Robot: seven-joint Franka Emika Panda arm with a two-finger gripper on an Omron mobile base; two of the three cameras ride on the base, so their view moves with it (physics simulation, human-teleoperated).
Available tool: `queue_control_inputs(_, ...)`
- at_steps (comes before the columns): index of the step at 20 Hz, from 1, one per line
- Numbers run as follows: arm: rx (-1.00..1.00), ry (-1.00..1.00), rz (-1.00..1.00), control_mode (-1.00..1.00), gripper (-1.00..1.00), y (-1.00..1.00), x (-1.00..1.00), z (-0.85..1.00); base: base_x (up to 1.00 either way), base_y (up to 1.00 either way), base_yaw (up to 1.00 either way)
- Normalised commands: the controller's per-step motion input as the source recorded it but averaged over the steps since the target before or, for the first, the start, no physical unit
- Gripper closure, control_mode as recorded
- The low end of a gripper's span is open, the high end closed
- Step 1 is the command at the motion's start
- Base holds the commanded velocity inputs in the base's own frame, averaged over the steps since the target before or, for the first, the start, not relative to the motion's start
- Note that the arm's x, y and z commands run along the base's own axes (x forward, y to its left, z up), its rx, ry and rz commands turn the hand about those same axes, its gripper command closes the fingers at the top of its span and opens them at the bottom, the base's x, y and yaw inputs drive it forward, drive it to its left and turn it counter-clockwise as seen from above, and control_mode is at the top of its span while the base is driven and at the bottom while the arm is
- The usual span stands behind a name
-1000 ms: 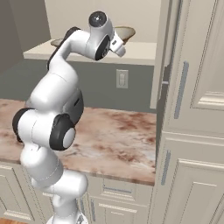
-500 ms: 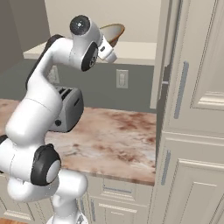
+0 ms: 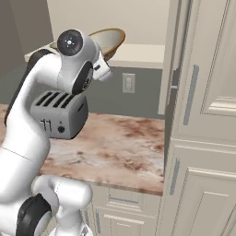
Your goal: Take the smaller bowl and place it next to the appetizer plate on the dining counter , and place the larger bowl next to the plate with cooked food.
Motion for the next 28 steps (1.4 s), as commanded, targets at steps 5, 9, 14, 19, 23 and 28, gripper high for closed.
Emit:
queue_control_inputs(5,0.01,0.01,0.00,-1.00,1.00,0.03,-1.00,0.03,0.00,0.00,0.00)
queue_control_inputs(9,-0.09,0.00,0.05,-1.00,1.00,0.32,-0.95,-0.02,0.00,0.00,0.00)
queue_control_inputs(14,-0.09,0.06,0.11,-1.00,1.00,0.10,-0.75,-0.16,0.00,0.00,0.00)
queue_control_inputs(19,-0.06,0.08,0.11,1.00,1.00,0.12,-0.38,-0.24,-0.24,0.15,0.07)
queue_control_inputs(23,0.00,0.00,0.00,1.00,1.00,0.00,0.00,0.00,-0.50,0.51,0.23)
queue_control_inputs(28,0.00,0.00,0.00,1.00,1.00,0.00,0.00,0.00,-0.59,0.20,0.38)
